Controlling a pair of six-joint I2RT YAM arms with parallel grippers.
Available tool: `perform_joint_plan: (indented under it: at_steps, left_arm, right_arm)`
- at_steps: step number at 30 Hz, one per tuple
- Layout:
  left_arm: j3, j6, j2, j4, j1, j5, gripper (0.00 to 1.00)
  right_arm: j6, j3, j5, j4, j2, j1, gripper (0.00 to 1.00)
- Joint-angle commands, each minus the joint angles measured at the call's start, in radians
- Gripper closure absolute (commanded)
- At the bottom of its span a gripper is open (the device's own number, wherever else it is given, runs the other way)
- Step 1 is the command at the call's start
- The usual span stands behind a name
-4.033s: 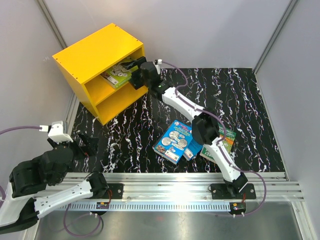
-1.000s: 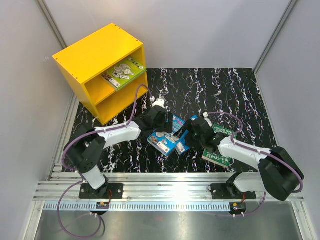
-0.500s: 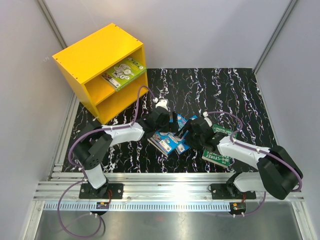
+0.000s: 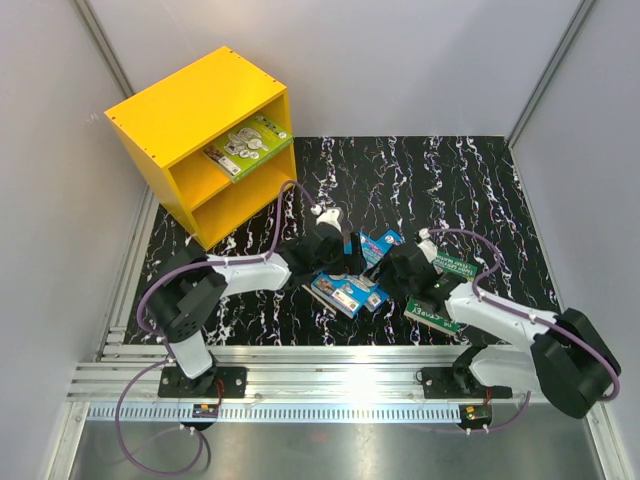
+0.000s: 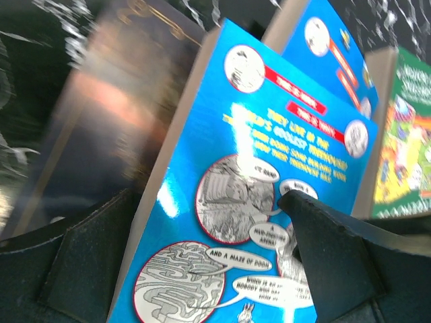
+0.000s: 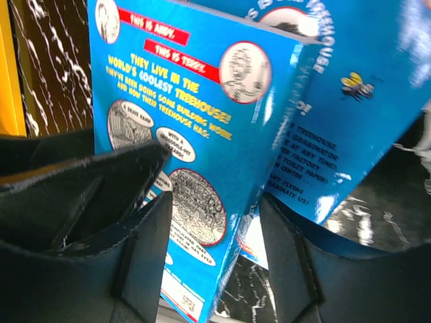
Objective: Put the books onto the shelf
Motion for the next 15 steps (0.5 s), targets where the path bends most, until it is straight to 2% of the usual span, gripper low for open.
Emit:
perform_joint_plan:
  at_steps: [1,6,7,10,13,15]
  left_arm:
    - [-0.054,-0.036,0.014,-0.113,-0.054,0.141,0.01]
    - [-0.065,-0.064,0.011,-0.113,-0.089,0.153,0.01]
    - [-0.065,-0.066,0.011,-0.113,-0.094,0.152,0.01]
    - [-0.057,-0.066,0.004,-0.113,-0.099,0.149,0.01]
    - [-0.031,-0.06,-0.009,-0.131,-0.103,0.144,0.01]
    - [-0.014,-0.053,-0.016,-0.144,-0.108,0.138,0.01]
  right_arm:
    - [0.026,-0.027,0.112,0.061,-0.108,0.001,0.4]
    - [0.029,-0.09,0.149,0.078,-0.267,-0.001,0.48]
    - [0.028,-0.1,0.152,0.088,-0.307,0.001,0.57]
    - [0.015,-0.121,0.146,0.099,-0.352,0.001,0.68]
    - [-0.012,-0.112,0.104,0.111,-0.321,0.001,0.75]
    - [-0.003,-0.113,0.076,0.145,-0.301,0.001,0.83]
